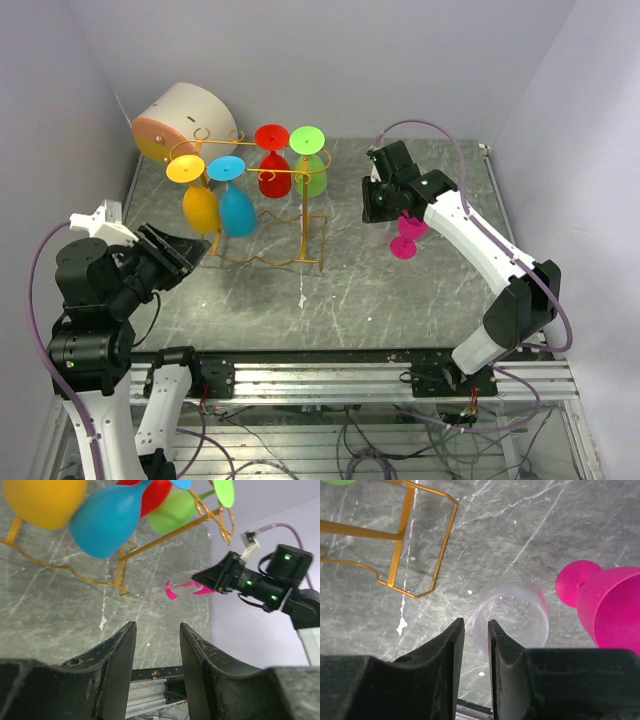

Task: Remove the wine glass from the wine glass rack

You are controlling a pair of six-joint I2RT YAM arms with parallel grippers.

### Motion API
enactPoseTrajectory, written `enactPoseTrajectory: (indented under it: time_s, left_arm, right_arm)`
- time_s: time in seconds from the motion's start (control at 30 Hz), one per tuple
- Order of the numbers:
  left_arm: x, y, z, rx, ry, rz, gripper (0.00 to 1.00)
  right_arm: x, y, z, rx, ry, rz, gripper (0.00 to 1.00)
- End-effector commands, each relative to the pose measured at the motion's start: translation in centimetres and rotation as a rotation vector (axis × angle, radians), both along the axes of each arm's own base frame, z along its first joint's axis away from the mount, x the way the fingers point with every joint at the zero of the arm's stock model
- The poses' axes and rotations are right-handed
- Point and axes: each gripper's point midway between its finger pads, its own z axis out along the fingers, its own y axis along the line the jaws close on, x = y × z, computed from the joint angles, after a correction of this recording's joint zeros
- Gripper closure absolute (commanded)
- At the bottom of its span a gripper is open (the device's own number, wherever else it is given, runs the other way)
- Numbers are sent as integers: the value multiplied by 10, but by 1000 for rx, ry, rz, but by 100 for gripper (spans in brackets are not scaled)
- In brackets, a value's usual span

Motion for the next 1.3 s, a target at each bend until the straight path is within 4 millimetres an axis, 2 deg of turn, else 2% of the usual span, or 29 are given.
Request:
enactPoseTrajectory:
  time_s: [0.0,0.1,0.2,0.27,0.3,0.37,0.43,0.5,0.6,0.7,0.8,0.87,0.97,1.07,1.27]
  left_arm:
    - [-1,22,-12,78,43,112,49]
    - [-2,41,-18,129,56,217,48]
    - [-4,57,-18,164,48,302,47]
    - [-6,66,-19,184,43,356,46]
    - [-6,71,-21,193,47,383,45]
    - [-7,80,-27,220,70,424,44]
    - [-5,83,-36,239,113,429,43]
    - [-2,81,-47,249,157,402,43]
    - [0,74,-57,242,190,357,44]
    - [-5,74,-55,239,163,364,44]
    - [-9,72,-48,233,114,359,43]
    - [-11,68,-44,229,95,338,43]
    - [-13,62,-37,212,64,313,42]
    - [-17,59,-34,207,50,302,43]
    - [-20,54,-40,188,52,280,43]
  right_arm:
    - [5,-2,21,16,-44,-9,74]
    - [3,1,42,50,-75,-2,72]
    - [-4,17,74,115,-117,52,65]
    - [-16,41,100,172,-144,116,61]
    - [-24,61,119,210,-172,164,60]
    - [-44,98,144,253,-195,242,58]
    - [-61,132,161,298,-182,319,56]
    - [-70,157,178,357,-176,373,55]
    - [-72,177,210,463,-209,408,55]
    - [-67,191,231,545,-244,416,55]
    - [-58,210,239,599,-261,452,54]
    - [-48,227,234,611,-259,476,54]
    - [-35,240,233,613,-314,507,54]
    - [-24,240,225,567,-357,506,53]
    - [-14,241,233,631,-364,512,53]
